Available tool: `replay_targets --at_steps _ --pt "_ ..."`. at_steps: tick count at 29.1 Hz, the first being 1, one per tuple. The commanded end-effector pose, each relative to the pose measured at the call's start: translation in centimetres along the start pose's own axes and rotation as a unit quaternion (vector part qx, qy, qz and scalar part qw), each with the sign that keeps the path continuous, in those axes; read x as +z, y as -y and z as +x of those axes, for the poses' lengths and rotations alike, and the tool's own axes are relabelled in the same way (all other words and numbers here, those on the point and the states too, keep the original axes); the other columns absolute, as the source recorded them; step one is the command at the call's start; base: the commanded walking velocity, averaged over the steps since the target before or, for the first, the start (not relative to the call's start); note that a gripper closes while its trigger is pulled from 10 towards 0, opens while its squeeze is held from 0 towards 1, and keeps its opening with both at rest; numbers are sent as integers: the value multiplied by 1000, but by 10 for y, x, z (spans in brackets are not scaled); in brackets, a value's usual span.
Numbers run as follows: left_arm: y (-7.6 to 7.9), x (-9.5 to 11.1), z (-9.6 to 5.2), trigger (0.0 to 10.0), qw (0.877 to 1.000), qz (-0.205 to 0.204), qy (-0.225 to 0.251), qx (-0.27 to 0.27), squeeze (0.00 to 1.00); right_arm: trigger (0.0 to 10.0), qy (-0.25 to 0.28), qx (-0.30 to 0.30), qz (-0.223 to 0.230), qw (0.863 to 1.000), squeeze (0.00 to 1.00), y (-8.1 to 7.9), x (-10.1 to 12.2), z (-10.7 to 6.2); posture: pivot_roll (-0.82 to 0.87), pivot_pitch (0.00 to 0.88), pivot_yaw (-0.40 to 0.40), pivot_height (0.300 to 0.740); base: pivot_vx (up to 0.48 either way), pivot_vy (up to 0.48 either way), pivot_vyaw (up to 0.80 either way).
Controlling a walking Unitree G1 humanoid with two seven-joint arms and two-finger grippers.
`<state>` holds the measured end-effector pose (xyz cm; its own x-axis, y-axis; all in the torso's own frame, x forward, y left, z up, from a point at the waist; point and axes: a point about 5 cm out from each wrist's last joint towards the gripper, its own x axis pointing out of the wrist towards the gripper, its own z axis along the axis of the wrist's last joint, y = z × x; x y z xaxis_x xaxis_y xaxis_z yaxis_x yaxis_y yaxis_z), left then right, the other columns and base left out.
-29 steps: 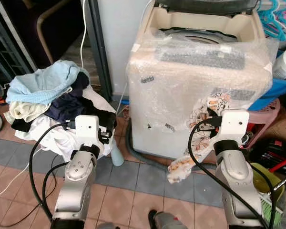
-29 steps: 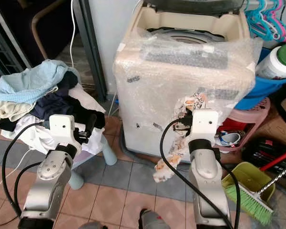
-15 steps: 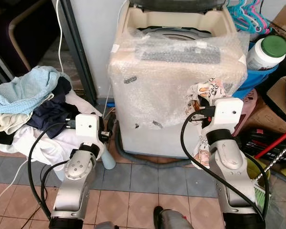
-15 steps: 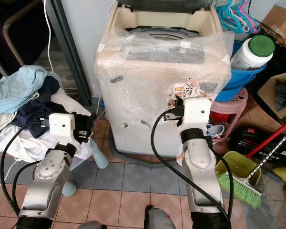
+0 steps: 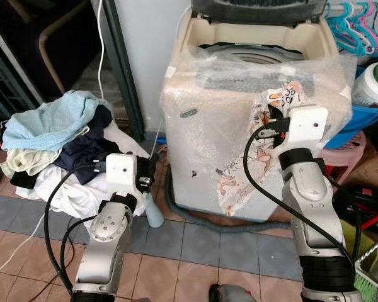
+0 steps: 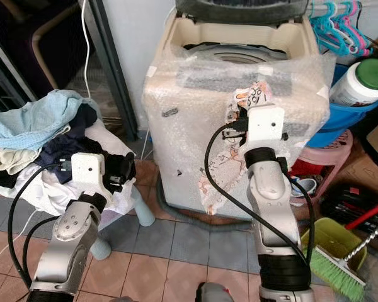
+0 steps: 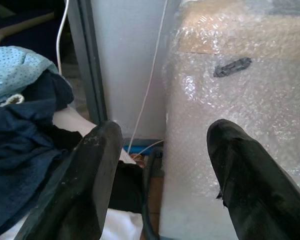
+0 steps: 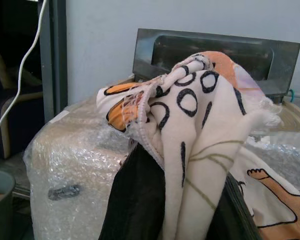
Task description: Clothes washing
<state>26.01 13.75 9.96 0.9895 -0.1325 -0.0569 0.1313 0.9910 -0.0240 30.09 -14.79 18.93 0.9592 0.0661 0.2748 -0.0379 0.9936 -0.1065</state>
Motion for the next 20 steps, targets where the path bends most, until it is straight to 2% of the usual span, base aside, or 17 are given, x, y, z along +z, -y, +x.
replay_targets --at_steps 1,4,10,20 --pt "1 6 1 10000 1000 2 12 -4 0 10000 -5 -6 0 1000 0 3 -2 0 -37 62 36 740 364 0 -706" --pt "2 5 1 10000 1000 2 10 -6 0 10000 -1 -5 -6 1000 0 3 -2 1 -40 62 36 740 361 0 -635" --pt "4 3 0 10000 1000 2 6 -10 0 10000 2 -3 -16 1000 0 4 0 3 -43 62 35 740 363 0 0" --pt "5 -2 -3 10000 1000 9 -7 -12 0 10000 34 -27 -44 998 0 21 15 27 -26 57 26 740 401 0 0"
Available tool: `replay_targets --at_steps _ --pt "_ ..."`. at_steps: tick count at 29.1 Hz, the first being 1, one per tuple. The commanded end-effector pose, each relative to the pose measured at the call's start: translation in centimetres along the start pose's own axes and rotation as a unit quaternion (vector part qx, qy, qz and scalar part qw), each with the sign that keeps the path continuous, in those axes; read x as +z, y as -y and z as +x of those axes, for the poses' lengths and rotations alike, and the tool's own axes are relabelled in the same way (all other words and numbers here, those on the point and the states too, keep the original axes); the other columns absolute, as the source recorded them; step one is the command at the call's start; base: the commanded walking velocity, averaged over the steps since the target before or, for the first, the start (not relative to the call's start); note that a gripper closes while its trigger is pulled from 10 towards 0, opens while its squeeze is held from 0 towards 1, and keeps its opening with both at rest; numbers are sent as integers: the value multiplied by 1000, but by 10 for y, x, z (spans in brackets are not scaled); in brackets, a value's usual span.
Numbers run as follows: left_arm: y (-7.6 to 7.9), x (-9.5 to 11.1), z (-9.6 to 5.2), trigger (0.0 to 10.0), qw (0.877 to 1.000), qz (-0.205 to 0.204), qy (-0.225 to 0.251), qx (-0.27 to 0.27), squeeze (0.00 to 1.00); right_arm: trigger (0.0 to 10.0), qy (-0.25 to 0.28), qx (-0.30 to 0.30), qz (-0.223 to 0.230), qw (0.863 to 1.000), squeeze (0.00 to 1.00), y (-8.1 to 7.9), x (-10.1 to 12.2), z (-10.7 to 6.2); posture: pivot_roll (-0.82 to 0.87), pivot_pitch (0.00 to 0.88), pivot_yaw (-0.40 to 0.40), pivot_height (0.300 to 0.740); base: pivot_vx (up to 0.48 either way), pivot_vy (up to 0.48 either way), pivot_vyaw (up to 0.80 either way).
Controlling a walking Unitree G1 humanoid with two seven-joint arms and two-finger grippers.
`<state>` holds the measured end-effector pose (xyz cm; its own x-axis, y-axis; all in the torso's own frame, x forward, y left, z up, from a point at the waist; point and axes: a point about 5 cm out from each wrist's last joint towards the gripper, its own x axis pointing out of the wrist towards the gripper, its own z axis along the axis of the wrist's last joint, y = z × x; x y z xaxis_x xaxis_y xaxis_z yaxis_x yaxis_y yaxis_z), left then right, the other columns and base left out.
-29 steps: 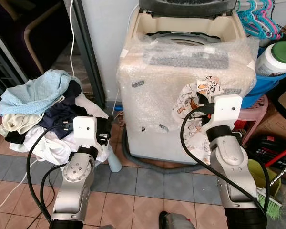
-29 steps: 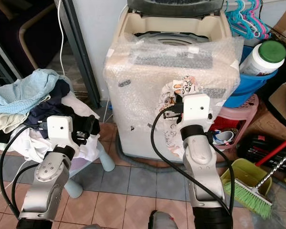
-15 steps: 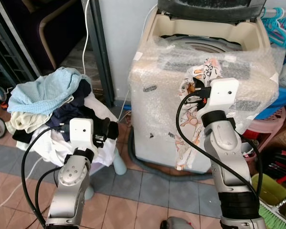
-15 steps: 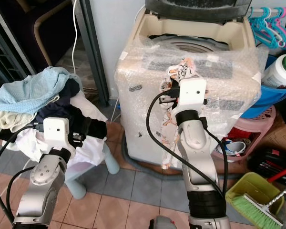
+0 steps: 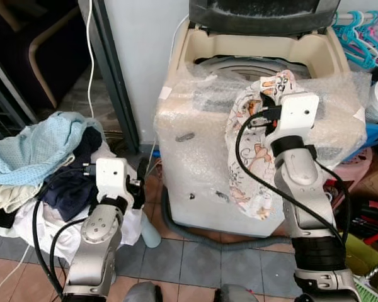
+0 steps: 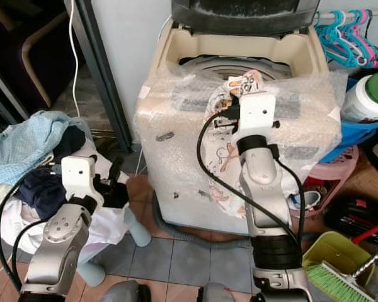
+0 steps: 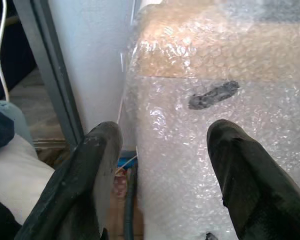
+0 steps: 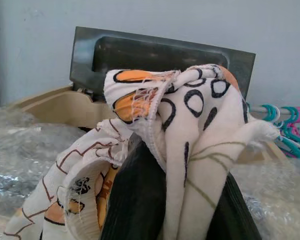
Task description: Clothes washing
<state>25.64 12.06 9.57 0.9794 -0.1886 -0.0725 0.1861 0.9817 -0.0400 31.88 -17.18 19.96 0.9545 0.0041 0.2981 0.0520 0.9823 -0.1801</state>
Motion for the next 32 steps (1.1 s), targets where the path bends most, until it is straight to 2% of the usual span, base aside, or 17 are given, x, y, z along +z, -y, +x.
replay_targets --at_steps 1,6,11,14,16,19,20,21,23,25,28,31,32 --pt "-12 2 -3 10000 1000 14 1 16 0 10000 29 2 3 1000 0 -2 13 12 -25 57 25 740 469 0 0" --pt "-14 1 -4 10000 1000 15 0 19 0 10000 23 17 -13 1000 0 2 14 22 -17 57 21 740 469 0 0" --pt "-13 1 -5 10000 1000 12 -2 19 0 10000 32 26 -8 999 0 6 22 36 -14 57 19 740 428 0 0" --pt "-13 0 -5 10000 1000 5 -7 29 0 10000 41 29 -20 999 0 10 34 56 -6 64 16 740 0 0 0" --pt "-14 -1 -6 10000 999 7 -12 32 0 10000 62 37 -18 997 0 15 52 76 0 66 13 740 0 0 0" --pt "-14 -1 -6 10000 999 7 -13 32 0 10000 71 43 -11 997 0 17 61 85 9 63 7 740 0 0 0" --pt "-14 -2 -8 10000 999 6 -15 34 0 10000 85 47 0 995 0 23 81 103 19 63 0 740 0 0 0" --pt "-14 -2 -8 10000 999 6 -15 34 0 10000 85 47 0 995 0 23 81 103 19 63 0 740 0 0 0" --pt "-14 -2 -10 10000 999 6 -16 38 0 10000 89 55 5 995 0 25 99 118 34 64 -11 740 0 0 0" --pt "-15 -2 -12 10000 999 6 -16 43 0 10000 84 79 4 993 0 20 108 127 47 66 -20 740 0 0 0" --pt "-16 -2 -14 10000 999 5 -16 50 0 10000 71 99 5 993 0 12 109 132 59 68 -30 740 0 0 0" --pt "-18 -2 -15 10000 998 3 -17 59 0 10000 9 147 3 989 0 -11 89 133 67 70 -40 740 0 0 0" --pt "-18 -2 -15 10000 998 3 -17 59 0 10000 9 147 3 989 0 -11 89 133 67 70 -40 740 0 0 0"
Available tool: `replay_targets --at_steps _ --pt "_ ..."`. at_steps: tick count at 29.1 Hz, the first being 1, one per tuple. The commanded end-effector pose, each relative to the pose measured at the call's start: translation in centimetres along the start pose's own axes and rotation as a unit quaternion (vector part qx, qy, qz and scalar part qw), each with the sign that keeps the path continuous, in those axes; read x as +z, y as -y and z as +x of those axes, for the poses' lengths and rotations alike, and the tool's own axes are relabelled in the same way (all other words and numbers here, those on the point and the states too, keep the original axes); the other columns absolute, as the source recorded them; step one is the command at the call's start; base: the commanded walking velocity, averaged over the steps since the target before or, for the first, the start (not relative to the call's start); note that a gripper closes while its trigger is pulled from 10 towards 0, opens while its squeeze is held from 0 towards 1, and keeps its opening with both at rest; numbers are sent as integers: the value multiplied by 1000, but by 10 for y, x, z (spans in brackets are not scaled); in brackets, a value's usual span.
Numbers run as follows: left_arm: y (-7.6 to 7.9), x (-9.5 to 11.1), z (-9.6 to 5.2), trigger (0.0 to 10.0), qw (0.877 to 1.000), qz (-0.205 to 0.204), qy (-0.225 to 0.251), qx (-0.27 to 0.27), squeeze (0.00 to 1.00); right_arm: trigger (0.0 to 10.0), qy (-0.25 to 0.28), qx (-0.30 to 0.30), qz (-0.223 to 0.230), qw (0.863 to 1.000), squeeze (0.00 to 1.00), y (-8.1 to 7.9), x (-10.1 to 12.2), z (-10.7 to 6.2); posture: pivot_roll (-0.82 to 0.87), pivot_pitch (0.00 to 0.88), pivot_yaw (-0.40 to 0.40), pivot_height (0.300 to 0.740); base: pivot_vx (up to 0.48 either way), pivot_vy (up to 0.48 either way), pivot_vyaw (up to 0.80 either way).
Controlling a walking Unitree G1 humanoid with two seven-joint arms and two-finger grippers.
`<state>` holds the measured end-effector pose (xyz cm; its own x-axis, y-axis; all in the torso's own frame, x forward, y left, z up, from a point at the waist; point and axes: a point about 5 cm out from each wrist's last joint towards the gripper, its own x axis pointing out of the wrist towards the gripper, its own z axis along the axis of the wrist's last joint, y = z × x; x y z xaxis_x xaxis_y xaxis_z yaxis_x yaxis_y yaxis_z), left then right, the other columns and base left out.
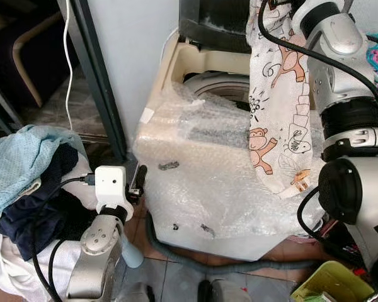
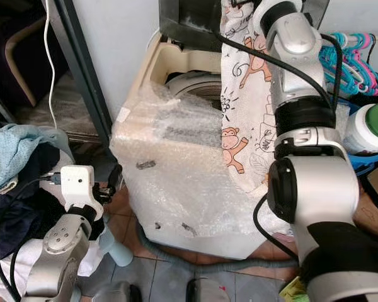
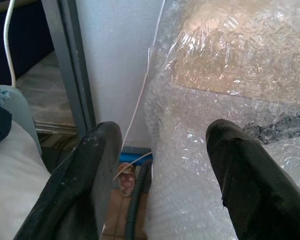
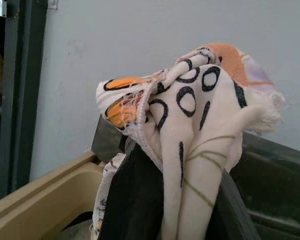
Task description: Clothes washing
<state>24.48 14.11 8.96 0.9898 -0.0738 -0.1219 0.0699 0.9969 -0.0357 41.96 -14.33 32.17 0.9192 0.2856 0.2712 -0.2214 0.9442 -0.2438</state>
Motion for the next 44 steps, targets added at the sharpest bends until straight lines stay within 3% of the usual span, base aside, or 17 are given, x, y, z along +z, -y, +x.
replay_targets --at_steps 1,2,5,9,11,14,16,17,18,22,27,32,35,36,39,43,44 --pt "0 5 -1 10000 1000 6 7 2 0 10000 -29 19 -1 999 0 -5 -8 1 68 70 -41 740 0 0 0" --pt "1 5 -1 10000 1000 7 7 2 0 10000 -45 29 -10 999 1000 -10 -15 1 70 70 -43 740 0 0 0" --pt "2 5 -1 10000 1000 7 6 2 0 10000 -95 92 -18 991 1000 -36 -45 -6 68 69 -45 740 0 0 0" --pt "2 5 -1 10000 1000 6 3 2 0 10000 -120 132 -68 982 1000 -46 -62 -11 62 70 -41 740 0 0 0" --pt "2 5 -1 10000 1000 6 2 1 0 10000 -118 141 -83 979 1000 -47 -64 -12 60 70 -40 740 0 0 0" --pt "4 2 0 10000 1000 6 -6 -7 0 10000 -120 108 -178 971 1000 -35 -68 -16 48 69 -34 740 0 0 0" --pt "4 2 0 10000 1000 6 -8 -9 0 10000 -124 101 -190 969 1000 -27 -69 -18 39 70 -30 740 0 0 0" --pt "5 2 1 10000 1000 7 -8 -11 0 10000 -125 79 -179 973 1000 -16 -67 -19 38 71 -28 740 0 0 0" --pt "6 2 2 10000 1000 8 -8 -13 0 10000 -76 25 -116 990 1000 7 -51 -20 38 73 -28 740 0 0 0" --pt "6 2 1 10000 1000 9 -9 -13 0 10000 -35 -20 -78 996 1000 31 -39 -25 40 74 -27 740 0 0 0" --pt "1 0 -2 10000 1000 7 -14 -2 0 10000 -40 87 6 995 1000 59 -51 -61 33 76 -23 740 0 0 0" --pt "3 1 2 10000 1000 11 -12 -14 0 10000 -28 194 64 978 1000 63 -47 -92 7 69 -6 740 0 0 0" --pt "7 4 8 10000 1000 15 -8 -25 0 10000 -50 275 93 956 1000 62 -44 -115 -15 60 6 740 0 0 0" --pt "8 5 11 10000 999 17 -5 -28 0 10000 -76 325 94 938 1000 61 -42 -129 -19 59 7 740 0 0 0" --pt "8 5 12 10000 999 17 -4 -28 0 10000 -110 369 103 917 1000 59 -45 -144 -20 54 4 740 0 0 0" --pt "8 3 11 10000 1000 17 -5 -26 0 10000 -190 402 64 894 1000 49 -69 -162 -20 50 -5 740 0 0 0" --pt "8 2 10 10000 1000 16 -5 -25 0 10000 -223 415 25 882 616 37 -88 -169 -21 50 -8 740 0 0 0"
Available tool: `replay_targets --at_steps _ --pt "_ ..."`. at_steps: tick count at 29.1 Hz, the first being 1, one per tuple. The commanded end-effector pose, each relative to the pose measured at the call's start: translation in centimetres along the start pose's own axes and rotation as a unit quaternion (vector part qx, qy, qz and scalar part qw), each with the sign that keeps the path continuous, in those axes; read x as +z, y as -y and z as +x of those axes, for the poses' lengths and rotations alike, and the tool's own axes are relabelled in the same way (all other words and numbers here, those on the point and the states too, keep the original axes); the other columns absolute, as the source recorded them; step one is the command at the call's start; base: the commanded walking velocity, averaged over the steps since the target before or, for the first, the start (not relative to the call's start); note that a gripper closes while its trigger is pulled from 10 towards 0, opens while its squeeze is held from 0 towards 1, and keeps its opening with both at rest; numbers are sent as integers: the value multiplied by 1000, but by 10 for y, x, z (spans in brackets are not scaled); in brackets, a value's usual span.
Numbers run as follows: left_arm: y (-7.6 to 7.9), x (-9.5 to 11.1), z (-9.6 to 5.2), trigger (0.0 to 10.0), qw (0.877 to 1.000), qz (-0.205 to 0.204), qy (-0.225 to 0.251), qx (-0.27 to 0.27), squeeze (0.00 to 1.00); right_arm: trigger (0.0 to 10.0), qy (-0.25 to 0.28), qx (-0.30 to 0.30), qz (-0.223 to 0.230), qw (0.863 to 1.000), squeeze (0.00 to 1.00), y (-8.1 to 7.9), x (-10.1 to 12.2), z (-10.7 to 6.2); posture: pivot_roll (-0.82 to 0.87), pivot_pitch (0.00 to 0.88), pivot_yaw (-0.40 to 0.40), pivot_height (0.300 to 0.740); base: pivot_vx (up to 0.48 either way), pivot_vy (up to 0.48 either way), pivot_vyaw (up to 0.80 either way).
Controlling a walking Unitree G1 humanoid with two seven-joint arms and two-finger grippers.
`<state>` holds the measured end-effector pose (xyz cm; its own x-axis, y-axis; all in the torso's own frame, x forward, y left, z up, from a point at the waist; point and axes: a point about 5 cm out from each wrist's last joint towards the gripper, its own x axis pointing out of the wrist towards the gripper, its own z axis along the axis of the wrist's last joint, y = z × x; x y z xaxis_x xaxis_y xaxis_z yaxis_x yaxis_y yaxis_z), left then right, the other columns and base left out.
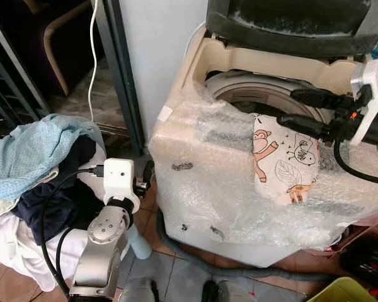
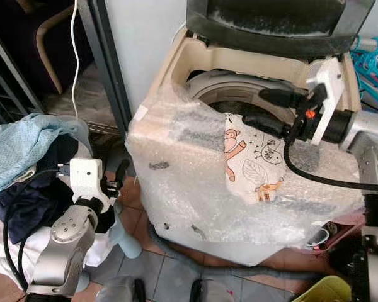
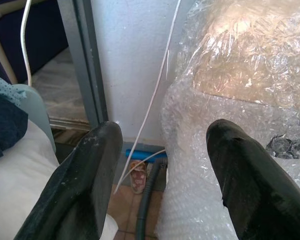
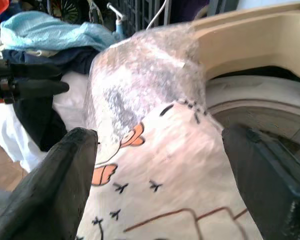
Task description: Clothes washing
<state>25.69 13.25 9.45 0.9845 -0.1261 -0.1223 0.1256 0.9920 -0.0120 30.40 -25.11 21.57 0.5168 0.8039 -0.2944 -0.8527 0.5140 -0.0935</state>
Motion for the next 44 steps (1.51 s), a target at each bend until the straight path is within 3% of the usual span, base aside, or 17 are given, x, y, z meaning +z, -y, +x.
replay_targets --at_steps 1,2,4,6,9,10,15,16,18,23,25,27,30,34,36,39,44 --pt "0 -4 -2 10000 1000 0 -4 1 0 10000 -41 24 -35 998 616 -9 -10 10 -21 50 -8 740 0 0 0" --pt "1 -4 -1 10000 1000 -1 -4 1 0 10000 -54 28 -39 997 235 -17 -21 20 -19 49 -8 740 0 0 0" --pt "2 -4 -1 10000 1000 -3 -3 1 0 10000 -56 33 -36 997 235 -21 -25 25 -16 50 -8 740 0 0 0" --pt "2 -4 0 10000 1000 -3 -3 2 0 10000 -74 14 -59 995 43 -21 -34 32 -14 50 -10 740 0 0 0" --pt "2 -4 0 10000 1000 -2 -2 3 0 10000 -99 -86 -106 986 0 -3 -41 40 -13 50 -11 740 0 0 0" --pt "1 -4 0 10000 1000 -1 -2 4 0 10000 -102 -180 -139 968 0 15 -36 41 -13 51 -13 740 0 0 0" --pt "1 -5 0 10000 1000 -1 -1 6 0 10000 -42 -283 -108 952 0 38 -18 36 -13 53 -19 740 0 0 0" --pt "1 -5 -1 10000 1000 -1 -1 7 0 10000 -12 -345 -94 934 0 51 -7 30 -14 55 -21 740 0 0 0" --pt "1 -5 -1 10000 1000 -1 -1 8 0 10000 15 -371 -81 925 0 56 0 28 -13 55 -22 740 0 0 0" --pt "0 -5 -2 10000 1000 -2 -1 11 0 10000 69 -355 -50 931 0 57 12 30 -11 58 -22 740 0 0 0" --pt "-1 -6 -2 10000 1000 -2 -3 11 0 10000 74 -397 -71 912 0 63 18 29 -11 59 -22 740 0 0 0" --pt "-1 -6 -2 10000 1000 -1 -2 10 0 10000 100 -394 -64 911 0 62 25 31 -8 62 -18 740 0 0 0" --pt "-1 -5 -2 10000 1000 0 -2 11 0 10000 148 -284 -51 946 0 43 37 41 -7 63 -15 740 0 0 0" --pt "-2 -5 -3 10000 1000 2 -2 12 0 10000 166 -160 -29 973 0 26 45 29 -8 65 -12 740 0 0 0" --pt "-3 -6 -3 10000 1000 2 -3 12 0 10000 148 -110 -30 982 0 20 44 19 -10 65 -11 740 0 0 0" --pt "-2 -5 -2 10000 1000 2 -2 9 0 10000 27 -37 -57 997 0 9 20 1 -20 65 -10 740 0 0 0" --pt "-1 -5 1 10000 1000 2 -1 5 0 10000 -56 -76 -110 989 0 16 2 1 -22 60 -5 740 0 0 0"
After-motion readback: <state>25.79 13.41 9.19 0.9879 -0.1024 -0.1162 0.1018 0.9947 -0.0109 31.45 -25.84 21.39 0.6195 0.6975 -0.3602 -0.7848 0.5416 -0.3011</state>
